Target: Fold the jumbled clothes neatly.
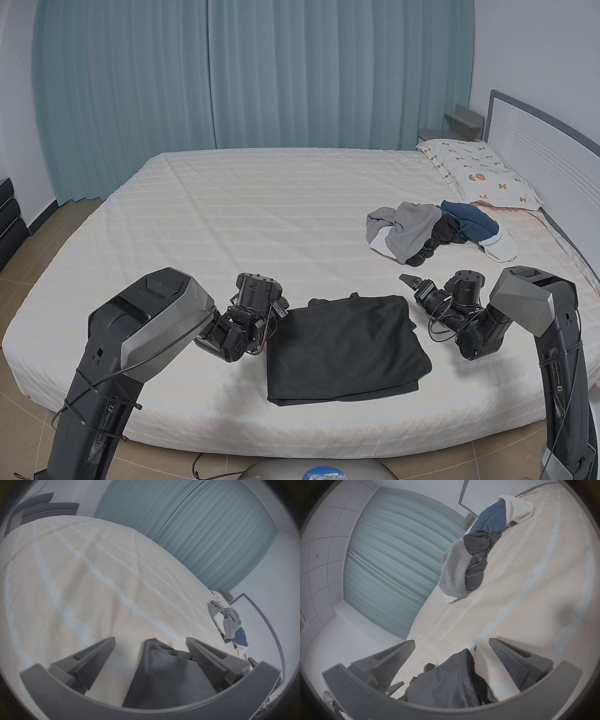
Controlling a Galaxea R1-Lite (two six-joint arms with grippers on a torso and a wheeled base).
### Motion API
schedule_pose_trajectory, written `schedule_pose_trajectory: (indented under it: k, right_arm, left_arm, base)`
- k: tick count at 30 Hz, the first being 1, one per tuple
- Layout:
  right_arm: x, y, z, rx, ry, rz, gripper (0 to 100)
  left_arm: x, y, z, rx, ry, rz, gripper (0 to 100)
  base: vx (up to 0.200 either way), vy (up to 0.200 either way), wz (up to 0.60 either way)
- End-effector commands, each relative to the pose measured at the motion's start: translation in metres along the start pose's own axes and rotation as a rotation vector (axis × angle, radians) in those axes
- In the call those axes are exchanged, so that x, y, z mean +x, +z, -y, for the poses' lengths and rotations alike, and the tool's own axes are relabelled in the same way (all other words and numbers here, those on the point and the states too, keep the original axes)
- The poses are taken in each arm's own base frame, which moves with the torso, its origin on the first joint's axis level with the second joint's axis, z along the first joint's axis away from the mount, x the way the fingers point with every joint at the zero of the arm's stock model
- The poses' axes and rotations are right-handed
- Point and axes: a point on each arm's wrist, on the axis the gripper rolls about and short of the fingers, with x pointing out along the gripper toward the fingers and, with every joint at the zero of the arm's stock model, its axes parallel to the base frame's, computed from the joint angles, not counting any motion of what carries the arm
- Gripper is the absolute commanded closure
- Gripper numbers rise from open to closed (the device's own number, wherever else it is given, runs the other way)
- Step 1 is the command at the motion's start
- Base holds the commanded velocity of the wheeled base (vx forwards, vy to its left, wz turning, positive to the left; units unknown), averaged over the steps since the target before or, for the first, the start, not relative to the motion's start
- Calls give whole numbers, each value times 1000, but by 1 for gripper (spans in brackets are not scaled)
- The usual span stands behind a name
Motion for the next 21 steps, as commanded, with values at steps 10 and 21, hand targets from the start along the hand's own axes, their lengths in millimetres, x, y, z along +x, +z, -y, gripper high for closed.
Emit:
schedule_pose_trajectory:
  k: [10, 21]
  right_arm:
    - [-98, -4, -7, -119, -95, -216, 0]
    - [-134, -23, -6, -104, -86, -348, 0]
  left_arm:
    - [-41, 35, -7, -178, -27, -2, 0]
    - [-90, 101, -41, -305, -107, -79, 0]
  base:
    - [0, 0, 0]
    - [0, 0, 0]
